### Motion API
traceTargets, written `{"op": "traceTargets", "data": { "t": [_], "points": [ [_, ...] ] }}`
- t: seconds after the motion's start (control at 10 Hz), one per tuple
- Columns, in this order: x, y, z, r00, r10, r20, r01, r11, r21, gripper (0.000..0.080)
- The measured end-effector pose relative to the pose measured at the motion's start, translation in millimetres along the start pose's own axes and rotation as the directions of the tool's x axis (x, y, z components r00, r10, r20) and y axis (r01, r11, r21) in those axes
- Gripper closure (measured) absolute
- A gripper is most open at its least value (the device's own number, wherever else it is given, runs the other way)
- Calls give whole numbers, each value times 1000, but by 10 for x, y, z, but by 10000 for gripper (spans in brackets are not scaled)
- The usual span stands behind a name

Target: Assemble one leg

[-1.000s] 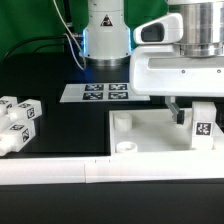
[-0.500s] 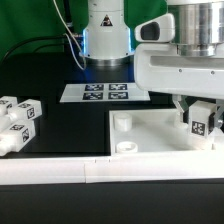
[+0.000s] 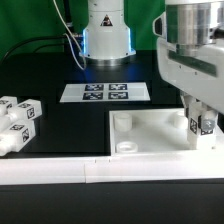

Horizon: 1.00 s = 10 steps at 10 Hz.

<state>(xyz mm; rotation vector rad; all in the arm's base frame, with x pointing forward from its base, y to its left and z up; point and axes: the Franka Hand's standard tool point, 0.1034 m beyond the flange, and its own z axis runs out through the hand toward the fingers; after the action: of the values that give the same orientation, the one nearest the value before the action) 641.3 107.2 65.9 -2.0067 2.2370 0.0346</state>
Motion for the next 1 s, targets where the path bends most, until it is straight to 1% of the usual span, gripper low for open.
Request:
{"op": "traceTargets", "data": {
  "t": [0.1,0.2,0.4,0.5,0.6,0.7,0.8,0.9,1.0],
  "points": [
    [11,2,1,992,122,15,-122,992,0,514],
    [9,2,-1,983,181,17,-181,983,-1,514],
    [5,4,-3,973,231,10,-231,973,1,514],
    [7,7,1,972,235,10,-235,972,1,459],
    [6,9,5,974,228,10,-228,974,1,459],
    [-9,1,-21,977,211,11,-211,977,4,322],
    [-46,-19,-109,982,187,20,-187,982,13,189],
    [-65,-59,-252,988,152,33,-153,988,27,162],
    [-61,-97,-394,990,136,44,-138,989,43,162]
  ]
}}
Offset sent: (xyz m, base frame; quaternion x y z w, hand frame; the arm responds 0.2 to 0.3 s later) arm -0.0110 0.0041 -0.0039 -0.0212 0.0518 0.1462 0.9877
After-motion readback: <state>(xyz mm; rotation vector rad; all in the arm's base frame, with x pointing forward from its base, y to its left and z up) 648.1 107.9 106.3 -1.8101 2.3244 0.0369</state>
